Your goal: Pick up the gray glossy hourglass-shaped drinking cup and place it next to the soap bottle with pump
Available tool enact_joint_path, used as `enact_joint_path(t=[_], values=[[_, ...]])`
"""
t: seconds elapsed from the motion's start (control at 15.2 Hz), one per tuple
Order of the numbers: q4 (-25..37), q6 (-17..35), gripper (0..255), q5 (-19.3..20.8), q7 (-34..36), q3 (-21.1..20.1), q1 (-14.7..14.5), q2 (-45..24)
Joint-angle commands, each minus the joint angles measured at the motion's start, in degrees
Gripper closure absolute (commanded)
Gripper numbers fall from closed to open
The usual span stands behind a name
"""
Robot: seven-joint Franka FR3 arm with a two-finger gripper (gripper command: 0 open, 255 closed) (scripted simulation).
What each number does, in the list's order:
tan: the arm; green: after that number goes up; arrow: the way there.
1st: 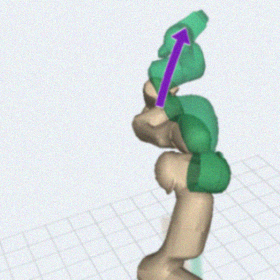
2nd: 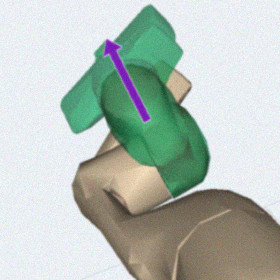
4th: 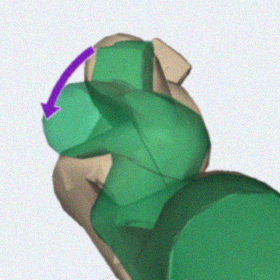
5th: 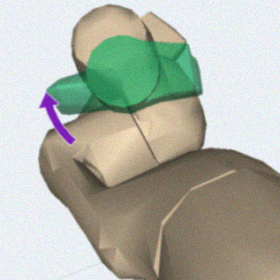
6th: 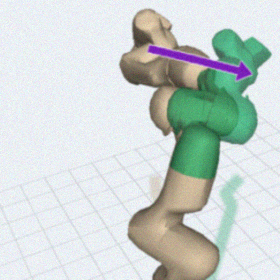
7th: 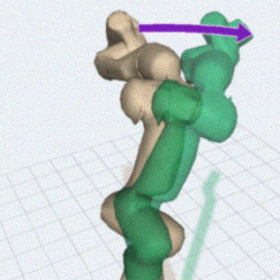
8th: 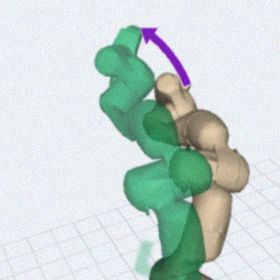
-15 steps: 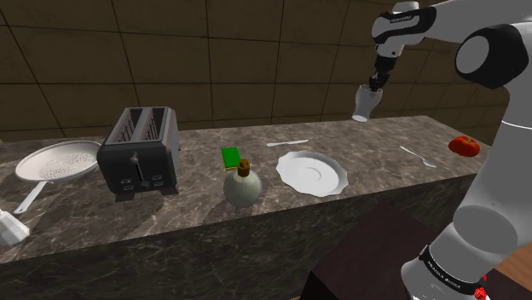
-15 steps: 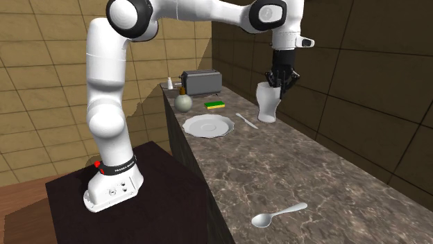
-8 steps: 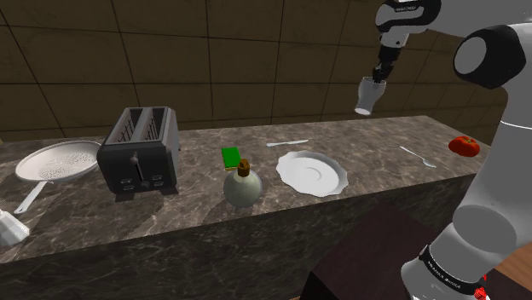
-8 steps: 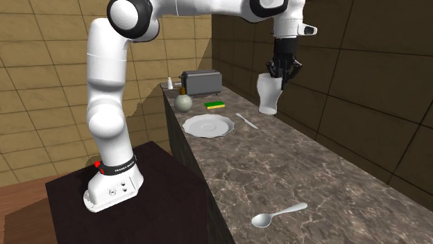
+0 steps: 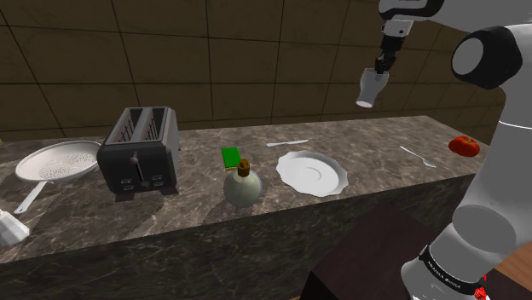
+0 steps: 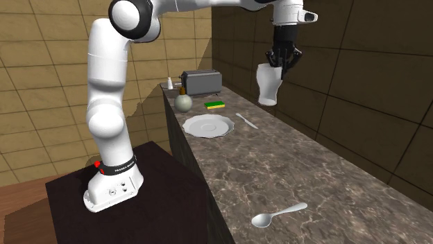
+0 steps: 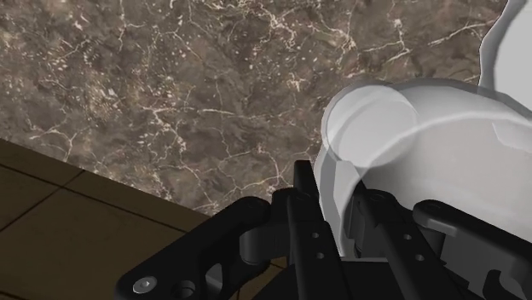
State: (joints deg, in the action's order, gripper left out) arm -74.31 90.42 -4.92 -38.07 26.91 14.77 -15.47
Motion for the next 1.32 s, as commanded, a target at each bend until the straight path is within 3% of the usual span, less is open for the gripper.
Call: enact_joint_path(t=[0.0, 0.59, 1.25], values=[[-2.3, 0.4, 255, 1.1, 2.1, -0.5, -1.9, 2.1], [-14.7, 3.0, 255, 6.4, 15.6, -5.6, -10.9, 12.5], [-20.1, 3.1, 255, 8.2, 30.0, -12.7, -18.2, 17.3]])
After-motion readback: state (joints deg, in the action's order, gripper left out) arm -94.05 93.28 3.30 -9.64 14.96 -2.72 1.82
